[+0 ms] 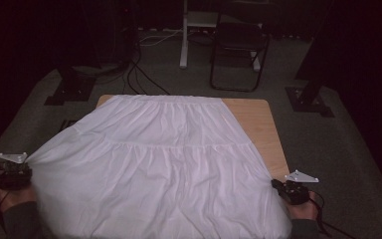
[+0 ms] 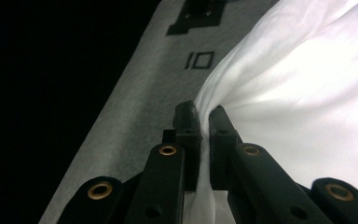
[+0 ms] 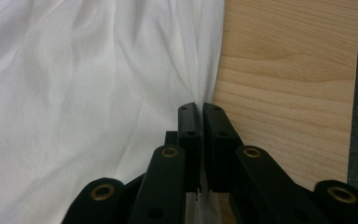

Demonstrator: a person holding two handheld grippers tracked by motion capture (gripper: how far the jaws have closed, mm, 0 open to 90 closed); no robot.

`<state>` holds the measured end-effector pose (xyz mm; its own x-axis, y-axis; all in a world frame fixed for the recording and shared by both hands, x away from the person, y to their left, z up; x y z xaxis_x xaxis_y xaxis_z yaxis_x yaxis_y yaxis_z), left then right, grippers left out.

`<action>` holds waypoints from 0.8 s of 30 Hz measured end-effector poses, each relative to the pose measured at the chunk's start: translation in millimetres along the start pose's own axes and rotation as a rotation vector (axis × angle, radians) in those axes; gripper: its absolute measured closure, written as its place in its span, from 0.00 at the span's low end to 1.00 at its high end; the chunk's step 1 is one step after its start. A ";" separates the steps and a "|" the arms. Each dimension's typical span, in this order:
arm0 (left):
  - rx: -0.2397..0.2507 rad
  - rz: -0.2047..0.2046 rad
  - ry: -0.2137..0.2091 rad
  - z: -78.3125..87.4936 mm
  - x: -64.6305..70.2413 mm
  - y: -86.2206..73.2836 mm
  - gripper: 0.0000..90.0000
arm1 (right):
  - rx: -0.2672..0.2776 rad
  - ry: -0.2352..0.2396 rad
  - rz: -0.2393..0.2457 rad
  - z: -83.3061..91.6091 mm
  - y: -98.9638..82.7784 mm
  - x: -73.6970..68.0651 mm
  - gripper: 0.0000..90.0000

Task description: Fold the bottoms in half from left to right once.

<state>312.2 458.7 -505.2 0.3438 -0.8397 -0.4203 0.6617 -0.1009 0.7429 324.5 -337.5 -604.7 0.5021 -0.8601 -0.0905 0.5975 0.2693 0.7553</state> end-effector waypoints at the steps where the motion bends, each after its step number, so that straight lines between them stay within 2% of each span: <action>1: 0.021 -0.006 -0.031 8.1 4.7 2.4 0.96 | 0.001 0.001 -0.002 0.0 0.0 0.1 0.95; 4: 0.096 -0.045 -0.125 36.3 22.4 13.4 0.96 | 0.003 -0.001 -0.006 0.0 -0.1 0.3 0.94; 6: 0.145 -0.061 -0.248 58.8 37.7 22.9 0.96 | 0.005 0.003 -0.008 0.1 -0.3 0.6 0.94; 9: 0.230 -0.106 -0.431 97.6 65.7 38.4 0.96 | 0.012 0.009 -0.014 0.1 -0.8 1.1 0.94; 11: 0.289 -0.154 -0.540 127.1 90.2 48.2 0.96 | 0.014 0.009 -0.012 0.1 -0.9 1.3 0.94; 12: 0.321 -0.193 -0.600 142.9 104.8 52.6 0.96 | 0.014 0.010 -0.012 0.2 -1.0 1.4 0.94; 13: 0.358 -0.227 -0.665 158.9 120.4 56.8 0.96 | 0.015 0.010 -0.014 0.2 -1.1 1.3 0.94; 15: 0.415 -0.256 -0.849 190.4 155.6 65.4 0.96 | 0.015 0.009 -0.017 0.2 -1.3 1.2 0.94; 17: 0.444 -0.314 -0.988 217.5 196.6 71.0 0.96 | 0.017 0.009 -0.019 0.1 -1.3 1.0 0.94; 18: 0.446 -0.358 -1.047 229.0 219.6 71.7 0.96 | 0.016 0.009 -0.019 0.2 -1.3 1.0 0.94; 21: 0.415 -0.470 -1.182 253.9 291.6 65.2 0.96 | 0.018 0.009 -0.019 0.1 -1.3 1.1 0.94; 23: 0.389 -0.546 -1.231 262.7 337.2 54.8 0.96 | 0.017 0.008 -0.020 0.1 -1.3 1.0 0.94; 24: 0.370 -0.566 -1.242 263.2 356.2 50.5 0.95 | 0.017 0.008 -0.019 0.1 -1.2 0.9 0.94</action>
<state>292.8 14.0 -480.3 -0.8355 -0.5359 -0.1216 0.2337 -0.5468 0.8040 324.2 -338.6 -605.7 0.4954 -0.8617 -0.1098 0.5965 0.2456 0.7641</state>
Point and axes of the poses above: each handheld gripper's, and its own axes: z roughly backward along the jaws, y roughly out of its top, x roughly to its right, the point moved 5 cm from there along -z, roughly forward along the jaws, and after that the axes turned 7 degrees about y, right-handed, at the moved point
